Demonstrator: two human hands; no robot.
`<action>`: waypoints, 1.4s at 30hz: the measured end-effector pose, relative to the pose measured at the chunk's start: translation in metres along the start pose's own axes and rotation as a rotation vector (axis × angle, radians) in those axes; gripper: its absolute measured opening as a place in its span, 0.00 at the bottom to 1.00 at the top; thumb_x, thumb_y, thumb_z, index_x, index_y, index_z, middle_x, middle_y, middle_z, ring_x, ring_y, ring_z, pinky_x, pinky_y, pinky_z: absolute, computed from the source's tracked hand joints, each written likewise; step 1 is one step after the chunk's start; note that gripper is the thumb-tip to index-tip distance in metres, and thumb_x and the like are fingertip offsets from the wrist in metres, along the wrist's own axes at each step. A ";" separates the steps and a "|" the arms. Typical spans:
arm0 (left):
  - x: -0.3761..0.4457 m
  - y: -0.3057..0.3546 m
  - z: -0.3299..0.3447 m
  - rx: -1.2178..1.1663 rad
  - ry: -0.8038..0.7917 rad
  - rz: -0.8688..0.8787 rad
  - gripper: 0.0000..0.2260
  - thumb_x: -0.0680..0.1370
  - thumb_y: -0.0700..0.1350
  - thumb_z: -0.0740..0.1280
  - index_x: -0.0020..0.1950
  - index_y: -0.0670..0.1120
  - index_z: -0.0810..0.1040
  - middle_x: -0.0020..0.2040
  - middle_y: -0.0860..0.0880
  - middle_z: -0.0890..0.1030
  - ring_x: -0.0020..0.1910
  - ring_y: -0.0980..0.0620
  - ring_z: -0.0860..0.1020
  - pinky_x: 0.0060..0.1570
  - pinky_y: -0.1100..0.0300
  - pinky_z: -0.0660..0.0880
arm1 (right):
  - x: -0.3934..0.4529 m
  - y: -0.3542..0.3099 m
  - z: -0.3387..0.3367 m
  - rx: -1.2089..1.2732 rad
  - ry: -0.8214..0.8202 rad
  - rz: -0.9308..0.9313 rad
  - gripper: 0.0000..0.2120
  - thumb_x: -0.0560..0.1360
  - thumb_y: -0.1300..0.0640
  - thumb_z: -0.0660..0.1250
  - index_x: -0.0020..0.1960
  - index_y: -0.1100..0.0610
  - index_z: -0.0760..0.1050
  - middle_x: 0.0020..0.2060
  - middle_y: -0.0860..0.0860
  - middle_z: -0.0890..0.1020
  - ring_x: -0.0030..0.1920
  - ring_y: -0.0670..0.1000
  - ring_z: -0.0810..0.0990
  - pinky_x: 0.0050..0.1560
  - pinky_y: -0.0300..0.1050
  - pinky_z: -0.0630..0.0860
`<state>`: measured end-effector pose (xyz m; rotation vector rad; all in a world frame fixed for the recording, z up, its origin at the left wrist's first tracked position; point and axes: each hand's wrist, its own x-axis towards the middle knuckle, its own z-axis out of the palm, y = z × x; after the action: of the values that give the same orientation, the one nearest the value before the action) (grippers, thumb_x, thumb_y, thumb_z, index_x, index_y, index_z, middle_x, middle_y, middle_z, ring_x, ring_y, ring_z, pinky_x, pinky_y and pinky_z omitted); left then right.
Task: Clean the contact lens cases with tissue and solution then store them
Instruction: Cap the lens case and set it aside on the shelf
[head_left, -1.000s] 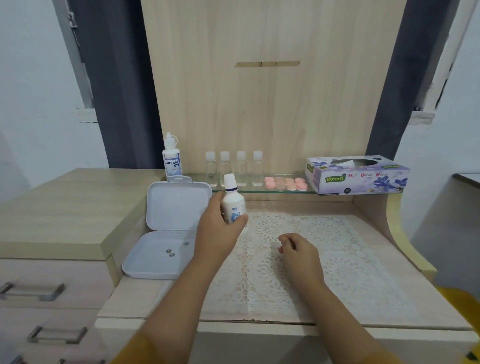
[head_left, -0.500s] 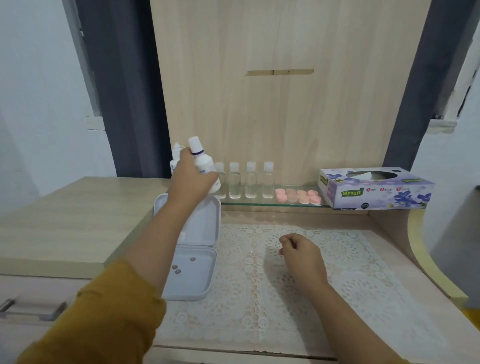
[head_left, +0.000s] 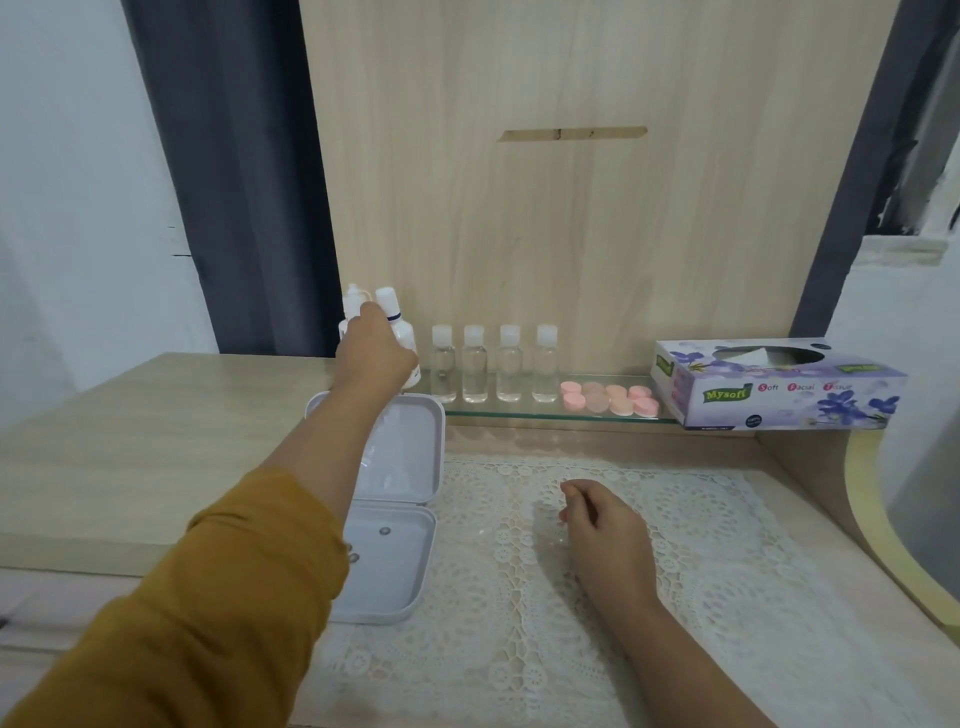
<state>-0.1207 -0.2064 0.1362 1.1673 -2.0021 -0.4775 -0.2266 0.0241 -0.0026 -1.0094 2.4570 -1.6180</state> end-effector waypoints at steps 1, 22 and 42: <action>0.000 -0.001 0.001 0.027 -0.020 -0.011 0.18 0.72 0.38 0.69 0.59 0.42 0.67 0.50 0.45 0.71 0.51 0.43 0.74 0.42 0.54 0.69 | 0.000 0.000 0.000 0.001 0.003 -0.006 0.12 0.81 0.52 0.59 0.58 0.50 0.79 0.40 0.41 0.81 0.44 0.41 0.79 0.44 0.40 0.74; -0.008 -0.003 0.003 0.211 -0.105 0.045 0.12 0.73 0.40 0.71 0.52 0.39 0.72 0.43 0.44 0.74 0.48 0.41 0.77 0.43 0.54 0.71 | -0.003 0.004 0.001 -0.051 0.012 -0.060 0.12 0.81 0.52 0.60 0.58 0.51 0.80 0.41 0.41 0.81 0.44 0.41 0.78 0.41 0.33 0.70; -0.015 0.000 -0.003 0.235 -0.040 0.047 0.10 0.76 0.40 0.67 0.54 0.38 0.72 0.47 0.41 0.75 0.43 0.44 0.71 0.39 0.55 0.66 | -0.005 0.001 0.000 -0.012 0.015 -0.040 0.12 0.81 0.52 0.60 0.59 0.52 0.79 0.44 0.43 0.82 0.47 0.43 0.80 0.45 0.38 0.73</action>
<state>-0.1145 -0.1933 0.1317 1.2560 -2.1589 -0.2475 -0.2235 0.0269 -0.0052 -1.0590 2.4745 -1.6298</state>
